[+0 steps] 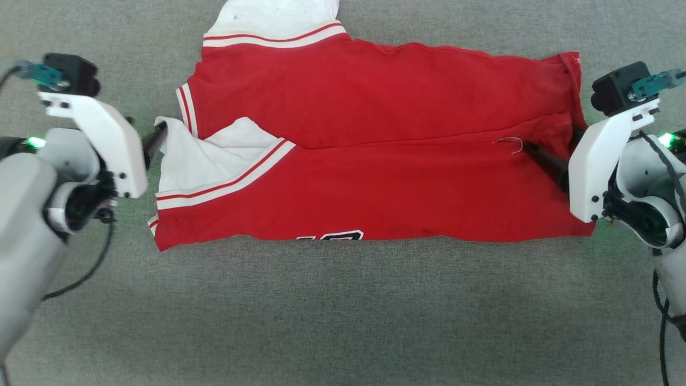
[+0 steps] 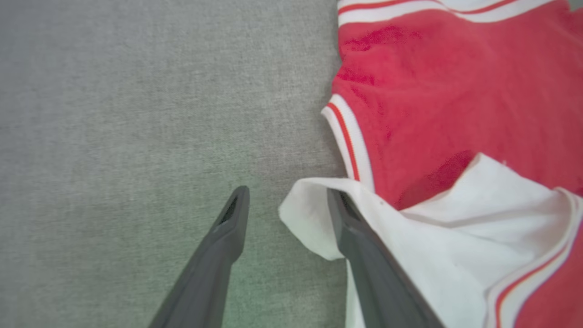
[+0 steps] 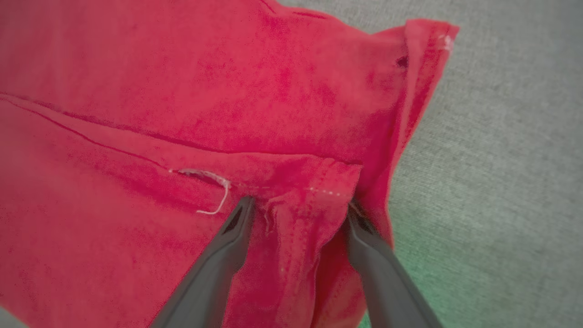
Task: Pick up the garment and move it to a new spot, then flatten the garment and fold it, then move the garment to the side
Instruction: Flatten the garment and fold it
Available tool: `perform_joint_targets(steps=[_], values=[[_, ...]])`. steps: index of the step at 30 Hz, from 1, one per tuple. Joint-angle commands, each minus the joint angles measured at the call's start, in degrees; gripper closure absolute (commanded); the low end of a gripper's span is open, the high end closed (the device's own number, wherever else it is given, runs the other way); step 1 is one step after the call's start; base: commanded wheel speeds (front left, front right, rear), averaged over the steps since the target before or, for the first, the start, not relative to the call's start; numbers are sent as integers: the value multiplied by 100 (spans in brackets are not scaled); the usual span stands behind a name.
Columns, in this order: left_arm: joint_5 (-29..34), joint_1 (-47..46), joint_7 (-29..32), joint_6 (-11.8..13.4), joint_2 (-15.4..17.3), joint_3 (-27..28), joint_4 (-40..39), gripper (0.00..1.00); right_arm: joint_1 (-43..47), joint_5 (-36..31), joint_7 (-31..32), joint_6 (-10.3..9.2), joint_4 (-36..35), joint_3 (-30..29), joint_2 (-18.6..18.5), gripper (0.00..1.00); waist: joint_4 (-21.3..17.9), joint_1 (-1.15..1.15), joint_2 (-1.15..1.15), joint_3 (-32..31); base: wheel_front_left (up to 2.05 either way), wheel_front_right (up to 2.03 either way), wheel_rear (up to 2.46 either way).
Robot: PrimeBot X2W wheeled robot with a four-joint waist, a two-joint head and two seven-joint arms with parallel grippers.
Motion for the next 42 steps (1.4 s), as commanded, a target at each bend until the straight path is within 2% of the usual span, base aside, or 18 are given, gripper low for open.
perform_joint_targets(steps=[1,5,9,18,21,25,33,37,42], values=[[7,-53,-2,32,103,28,-66,0,48,46,-80,-17,-39,4,-52,0,-12,0,0,-25,0,0,0],[-103,144,72,228,402,143,-510,0,183,73,-395,-15,-434,-229,-119,0,-46,0,0,-78,0,0,0],[-283,453,235,596,771,277,-1287,0,430,-32,-849,-13,-920,-676,-24,0,-110,0,0,-116,0,0,0],[-678,1601,575,1705,1536,371,-3112,0,1163,-695,-1899,-11,-1806,-1975,559,0,-413,0,0,-115,0,0,0],[-863,1953,615,2039,1731,419,-3429,0,1409,-857,-2033,-11,-1995,-2294,792,0,-545,0,0,-102,0,0,0],[-1029,2309,638,2340,1926,488,-3710,0,1708,-898,-2013,-11,-2172,-2589,1054,0,-676,0,0,-87,0,0,0],[-1168,2579,554,2625,2241,640,-4059,0,2155,-814,-1857,-11,-2403,-2746,1328,0,-782,0,0,-95,0,0,0],[-1250,2741,729,2791,2438,600,-4342,0,2332,-767,-1814,-11,-2491,-2805,1407,0,-766,0,0,-141,0,0,0],[-1225,2807,795,2862,2520,545,-4494,0,2469,-758,-1761,-11,-2595,-2882,1459,0,-737,0,0,-161,0,0,0]])
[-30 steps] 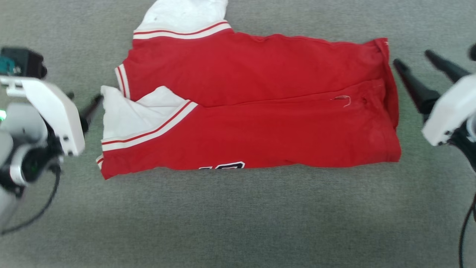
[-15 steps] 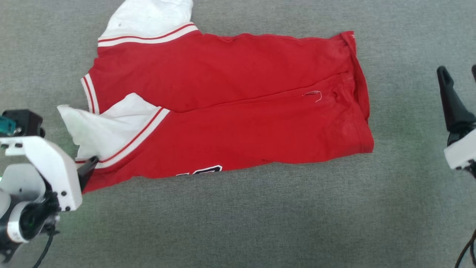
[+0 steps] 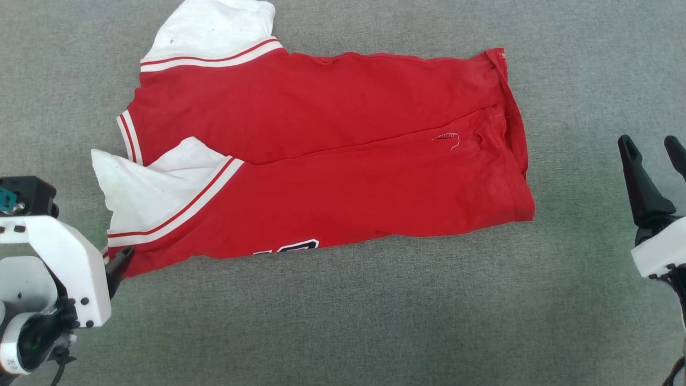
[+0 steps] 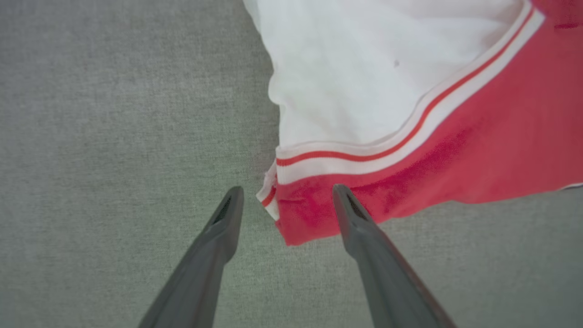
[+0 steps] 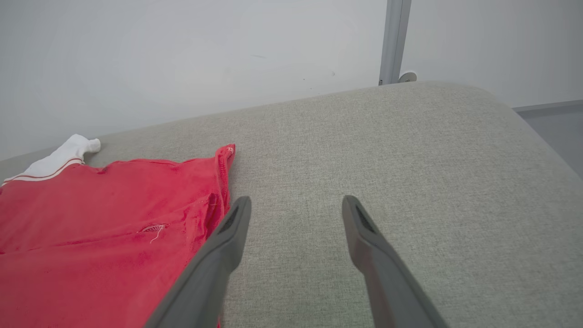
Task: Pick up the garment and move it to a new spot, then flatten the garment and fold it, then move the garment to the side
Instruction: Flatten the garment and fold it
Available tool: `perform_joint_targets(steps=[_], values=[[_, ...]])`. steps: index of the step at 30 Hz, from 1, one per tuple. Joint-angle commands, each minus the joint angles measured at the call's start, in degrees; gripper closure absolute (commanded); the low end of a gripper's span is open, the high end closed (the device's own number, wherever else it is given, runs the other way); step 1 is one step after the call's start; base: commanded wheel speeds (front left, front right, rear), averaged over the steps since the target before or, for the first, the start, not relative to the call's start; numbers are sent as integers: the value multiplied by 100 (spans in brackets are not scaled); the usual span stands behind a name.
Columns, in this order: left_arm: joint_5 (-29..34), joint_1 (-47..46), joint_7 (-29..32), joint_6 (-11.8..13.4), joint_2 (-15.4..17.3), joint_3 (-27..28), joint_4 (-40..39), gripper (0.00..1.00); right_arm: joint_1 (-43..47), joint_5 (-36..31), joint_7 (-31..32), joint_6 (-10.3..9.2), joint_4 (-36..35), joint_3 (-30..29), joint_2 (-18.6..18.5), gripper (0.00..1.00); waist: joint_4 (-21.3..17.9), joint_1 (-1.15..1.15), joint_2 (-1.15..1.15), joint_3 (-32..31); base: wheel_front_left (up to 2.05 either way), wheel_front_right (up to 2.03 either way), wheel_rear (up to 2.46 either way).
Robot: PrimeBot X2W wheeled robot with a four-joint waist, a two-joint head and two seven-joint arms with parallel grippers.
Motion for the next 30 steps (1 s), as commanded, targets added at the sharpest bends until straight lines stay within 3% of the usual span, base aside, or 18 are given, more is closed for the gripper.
perform_joint_targets(steps=[1,10,15,16,17,23,30], values=[[18,54,7,-13,25,-25,17,0,47,3,21,-3,-28,-22,11,0,5,0,0,0,0,0,0],[272,-343,103,-457,-579,-331,978,0,259,59,437,-3,-247,203,100,0,11,0,0,75,0,0,0],[503,-713,314,-791,-1051,-652,1756,0,327,212,1141,-3,-302,641,44,0,-4,0,0,190,0,0,0],[523,-775,335,-855,-1133,-686,1824,58,319,229,1285,-3,-279,715,46,0,1,0,0,210,0,0,0],[570,-839,345,-912,-1187,-720,1874,100,288,258,1417,-3,-266,776,46,0,10,0,0,229,0,0,0],[705,-1096,397,-1135,-1503,-860,2036,100,-43,119,2127,-3,-4,942,79,0,149,0,0,359,0,0,0],[751,-1296,343,-1222,-1812,-920,2111,100,-414,-84,2931,-3,565,1131,138,0,373,0,0,491,0,0,0]])
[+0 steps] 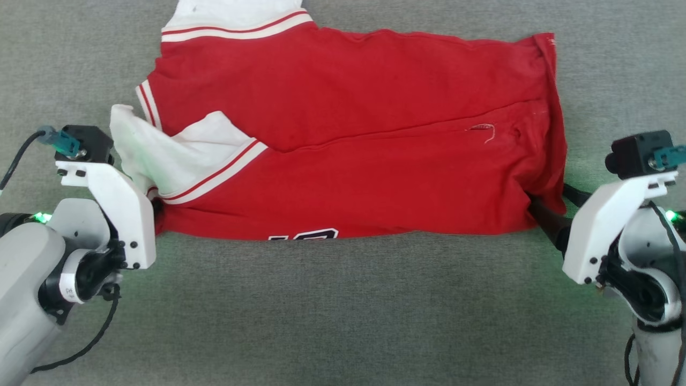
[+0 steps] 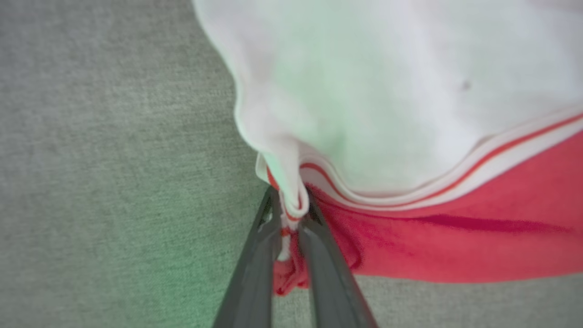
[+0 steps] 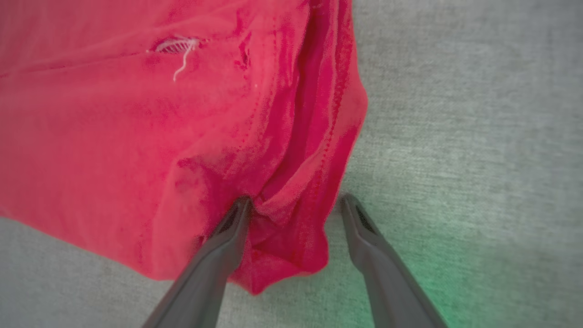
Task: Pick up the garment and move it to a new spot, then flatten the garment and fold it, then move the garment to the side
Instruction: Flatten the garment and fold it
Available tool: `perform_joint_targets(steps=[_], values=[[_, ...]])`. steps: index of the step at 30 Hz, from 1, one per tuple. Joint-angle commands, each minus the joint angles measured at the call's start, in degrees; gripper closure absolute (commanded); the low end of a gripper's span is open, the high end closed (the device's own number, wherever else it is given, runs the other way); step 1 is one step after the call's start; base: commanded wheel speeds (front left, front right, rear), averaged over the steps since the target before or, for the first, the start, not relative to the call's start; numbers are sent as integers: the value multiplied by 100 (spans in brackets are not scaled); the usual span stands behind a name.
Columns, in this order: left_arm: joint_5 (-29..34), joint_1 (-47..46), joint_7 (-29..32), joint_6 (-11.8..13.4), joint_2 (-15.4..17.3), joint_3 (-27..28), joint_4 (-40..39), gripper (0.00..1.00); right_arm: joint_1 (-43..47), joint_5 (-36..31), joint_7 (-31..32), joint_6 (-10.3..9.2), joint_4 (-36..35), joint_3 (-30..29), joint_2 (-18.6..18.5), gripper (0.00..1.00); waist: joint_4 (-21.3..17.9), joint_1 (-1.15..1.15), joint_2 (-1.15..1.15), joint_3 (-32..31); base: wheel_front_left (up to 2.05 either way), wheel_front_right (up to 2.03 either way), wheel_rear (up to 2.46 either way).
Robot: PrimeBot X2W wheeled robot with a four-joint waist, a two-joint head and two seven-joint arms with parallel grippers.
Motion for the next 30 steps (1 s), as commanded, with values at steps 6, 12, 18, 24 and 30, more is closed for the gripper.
perform_joint_targets(steps=[6,12,18,24,30], values=[[56,-11,-74,-82,-573,-260,203,100,-11,-159,706,12,849,546,117,100,210,0,-1,89,0,0,0],[-25,8,-78,-54,-569,-197,143,100,-162,-142,830,10,913,410,31,100,288,0,-1,36,0,0,0],[-226,158,65,196,-196,-7,-344,100,-209,166,1231,10,359,260,-297,100,335,0,-1,-74,0,0,0],[-312,374,208,640,312,170,-1176,100,-177,381,1620,-4,-283,1,-640,100,398,0,-1,-164,0,0,0],[-435,722,183,1085,708,304,-1934,100,35,529,1976,-4,-801,-329,-782,100,438,0,-1,-192,0,0,0]])
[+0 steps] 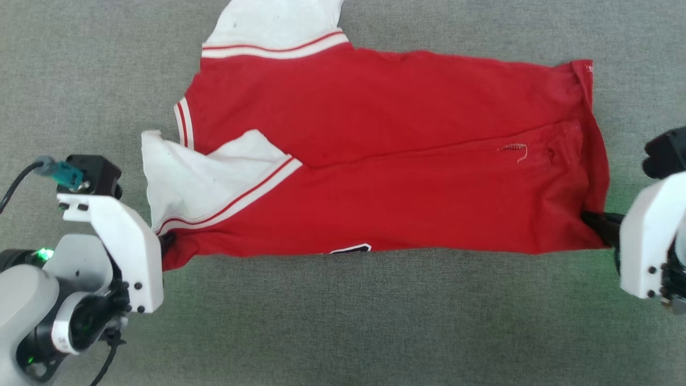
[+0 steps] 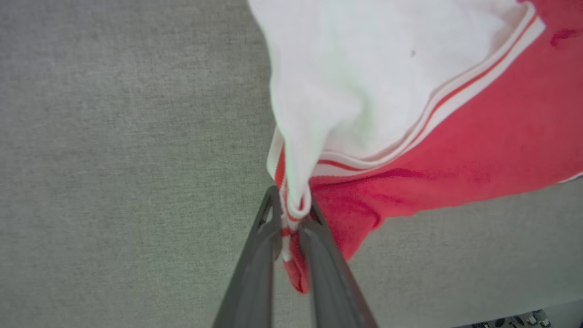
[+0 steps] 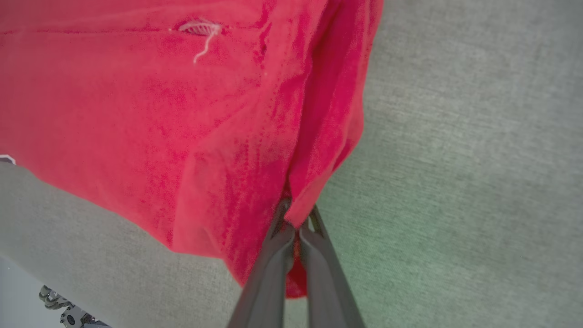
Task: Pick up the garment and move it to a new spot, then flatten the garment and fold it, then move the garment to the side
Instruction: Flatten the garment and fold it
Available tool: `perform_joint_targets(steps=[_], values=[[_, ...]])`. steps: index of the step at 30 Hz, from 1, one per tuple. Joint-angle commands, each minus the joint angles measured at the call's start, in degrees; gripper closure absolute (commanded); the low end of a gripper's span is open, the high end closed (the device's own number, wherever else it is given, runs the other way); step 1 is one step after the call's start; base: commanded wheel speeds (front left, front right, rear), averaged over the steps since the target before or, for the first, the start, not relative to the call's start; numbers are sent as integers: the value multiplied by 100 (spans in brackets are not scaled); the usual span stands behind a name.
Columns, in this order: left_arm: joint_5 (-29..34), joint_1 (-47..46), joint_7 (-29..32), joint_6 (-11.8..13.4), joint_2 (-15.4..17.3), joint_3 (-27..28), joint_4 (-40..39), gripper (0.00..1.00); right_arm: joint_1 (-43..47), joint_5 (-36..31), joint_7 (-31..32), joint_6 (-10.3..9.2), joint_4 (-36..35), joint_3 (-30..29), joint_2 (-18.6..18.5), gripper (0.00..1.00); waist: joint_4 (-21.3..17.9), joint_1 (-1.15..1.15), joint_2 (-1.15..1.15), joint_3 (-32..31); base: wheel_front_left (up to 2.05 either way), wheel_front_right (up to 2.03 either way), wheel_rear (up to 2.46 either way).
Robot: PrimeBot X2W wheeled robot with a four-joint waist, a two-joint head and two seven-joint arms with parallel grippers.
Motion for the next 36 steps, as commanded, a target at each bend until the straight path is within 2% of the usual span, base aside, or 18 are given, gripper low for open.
perform_joint_targets(steps=[1,4,7,8,9,10,11,12,13,14,16,19,25,29,32,36], values=[[-76,120,-39,93,80,60,-95,100,90,27,61,-5,-93,-95,-29,100,1,0,0,2,0,0,0],[-173,340,-94,230,193,111,-238,100,253,1,165,-6,-207,-250,-31,100,1,0,0,15,0,0,0],[-268,494,-146,205,181,108,-191,100,364,-63,121,-6,-138,-308,27,100,-12,0,0,37,0,0,0],[-294,535,-144,183,140,93,-132,93,391,-73,86,-5,-74,-303,76,100,-18,0,0,44,0,0,0],[-297,551,-154,148,102,66,-41,61,389,-103,31,-5,-18,-283,109,100,-22,0,0,48,0,0,0],[-289,545,-185,102,56,51,42,20,385,-138,-36,-5,65,-257,144,100,-31,0,0,49,0,0,0],[-330,539,-211,44,-17,60,139,0,391,-165,-93,-5,177,-201,179,100,-44,0,0,45,0,0,0],[-362,527,-220,-8,-83,62,254,0,384,-186,-170,-5,267,-159,232,100,-55,0,0,37,0,0,0],[-375,507,-233,-57,-124,51,356,0,348,-208,-277,-5,365,-125,283,66,-71,0,0,23,0,0,0],[-374,470,-237,-103,-153,47,442,0,327,-241,-372,-5,435,-86,302,55,-83,0,0,3,0,0,0],[-320,380,-254,-195,-143,71,532,0,300,-241,-545,-5,536,-27,342,0,-111,0,0,-40,0,0,0],[-264,251,-231,-251,5,148,477,0,283,-196,-785,-6,491,-48,320,0,-159,0,0,-128,0,0,0],[-216,77,43,-165,417,243,104,0,370,-187,-1181,-5,195,-167,368,0,-290,0,0,-287,0,0,0],[-94,-152,243,-159,786,346,-195,0,375,-250,-1749,-4,-100,-374,626,0,-482,0,0,-374,0,0,0],[82,-435,236,-296,927,432,-232,0,333,-363,-2354,-4,-242,-467,844,0,-683,0,0,-401,0,0,0],[426,-899,154,-655,878,482,47,0,233,-590,-3329,-4,-312,-453,1107,0,-1032,0,0,-379,0,0,0]])
